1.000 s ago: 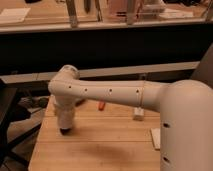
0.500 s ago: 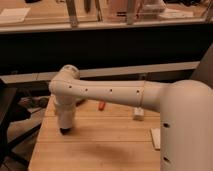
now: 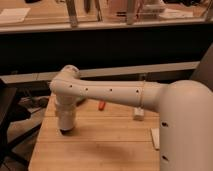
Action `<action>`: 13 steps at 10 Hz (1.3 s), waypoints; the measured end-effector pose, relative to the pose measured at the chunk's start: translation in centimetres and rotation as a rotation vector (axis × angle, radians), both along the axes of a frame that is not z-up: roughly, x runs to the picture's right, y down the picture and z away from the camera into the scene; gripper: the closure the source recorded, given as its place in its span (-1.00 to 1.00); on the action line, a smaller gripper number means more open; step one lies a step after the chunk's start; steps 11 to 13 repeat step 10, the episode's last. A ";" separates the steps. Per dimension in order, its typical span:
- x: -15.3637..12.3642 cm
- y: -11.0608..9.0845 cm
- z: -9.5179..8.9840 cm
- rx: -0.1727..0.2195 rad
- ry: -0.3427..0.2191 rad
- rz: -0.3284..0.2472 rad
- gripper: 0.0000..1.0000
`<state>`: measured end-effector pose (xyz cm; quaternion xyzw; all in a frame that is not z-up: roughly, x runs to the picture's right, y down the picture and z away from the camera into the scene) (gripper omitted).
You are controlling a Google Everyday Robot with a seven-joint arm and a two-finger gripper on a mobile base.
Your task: Place the ceramic cup over the eraser
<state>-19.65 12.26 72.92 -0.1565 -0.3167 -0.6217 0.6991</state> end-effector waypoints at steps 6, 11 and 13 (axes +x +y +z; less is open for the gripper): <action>-0.2 1.1 0.7 -0.058 0.008 -0.036 -0.60; -0.3 1.3 0.9 -0.061 0.016 -0.035 -0.48; -0.3 1.3 0.9 -0.061 0.016 -0.035 -0.48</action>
